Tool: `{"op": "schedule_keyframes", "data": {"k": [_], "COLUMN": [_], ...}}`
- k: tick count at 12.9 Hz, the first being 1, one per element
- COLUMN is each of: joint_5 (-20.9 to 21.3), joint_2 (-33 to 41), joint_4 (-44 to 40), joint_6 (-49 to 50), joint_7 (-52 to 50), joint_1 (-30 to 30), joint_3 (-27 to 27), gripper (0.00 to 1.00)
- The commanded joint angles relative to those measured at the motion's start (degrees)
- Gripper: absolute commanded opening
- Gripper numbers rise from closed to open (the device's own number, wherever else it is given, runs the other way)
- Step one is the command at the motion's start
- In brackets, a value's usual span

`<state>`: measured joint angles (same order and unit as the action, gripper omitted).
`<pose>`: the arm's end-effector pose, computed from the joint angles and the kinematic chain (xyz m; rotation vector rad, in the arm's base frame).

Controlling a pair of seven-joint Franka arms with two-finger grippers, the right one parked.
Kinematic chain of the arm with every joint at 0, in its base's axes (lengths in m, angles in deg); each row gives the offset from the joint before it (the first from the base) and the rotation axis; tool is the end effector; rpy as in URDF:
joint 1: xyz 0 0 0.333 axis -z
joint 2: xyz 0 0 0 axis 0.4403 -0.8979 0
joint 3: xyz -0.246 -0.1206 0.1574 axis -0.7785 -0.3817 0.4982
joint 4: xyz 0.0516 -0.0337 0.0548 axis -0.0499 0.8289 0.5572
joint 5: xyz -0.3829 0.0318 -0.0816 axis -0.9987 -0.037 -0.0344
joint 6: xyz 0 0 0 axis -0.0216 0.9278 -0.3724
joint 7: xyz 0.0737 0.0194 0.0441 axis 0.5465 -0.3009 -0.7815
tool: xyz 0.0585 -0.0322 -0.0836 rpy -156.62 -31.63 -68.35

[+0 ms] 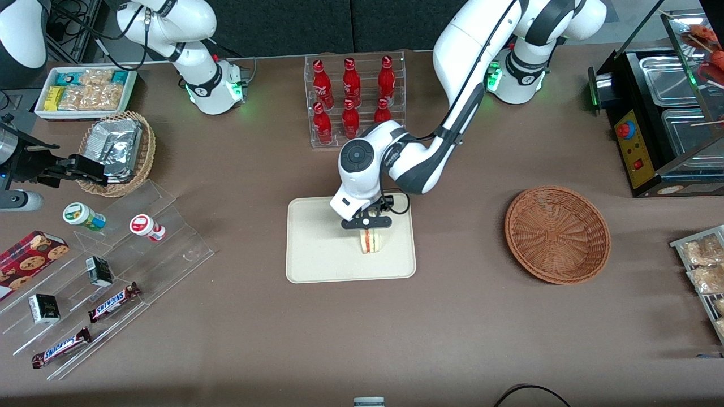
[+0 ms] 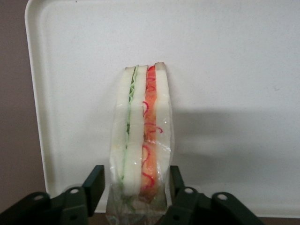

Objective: Place sandwich from basket to tray

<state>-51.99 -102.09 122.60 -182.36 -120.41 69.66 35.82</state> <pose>0.4914 -0.5223 0.2483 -3.1065 -0.0583 0.0345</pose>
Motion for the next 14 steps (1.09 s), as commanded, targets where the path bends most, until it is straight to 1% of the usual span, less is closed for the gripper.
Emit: {"op": "schedule_keyframes", "data": {"k": [1,3,6,10,13,14], "joint_5": [-0.2,-0.1,0.5,0.5,-0.4,-0.4], "joint_2": [0.4,4.7,13.3,24.3,31.7,34.9], "joint_4": [-3.3,-3.6,-3.5,-3.1,-1.8,-0.2], "joint_6": [1.1,3.8,12.6,25.7,35.7,37.4], "joint_7": [-0.6,-2.5,-2.9,-1.5,8.0,11.4], "joint_1": [0.3,0.1,-2.6,-9.8,-15.4,-17.3], "joint_3": [0.6,0.8,0.9,0.8,0.8,0.9], "gripper": [0.99,0.99,0.99,0.99,0.99,0.99]}}
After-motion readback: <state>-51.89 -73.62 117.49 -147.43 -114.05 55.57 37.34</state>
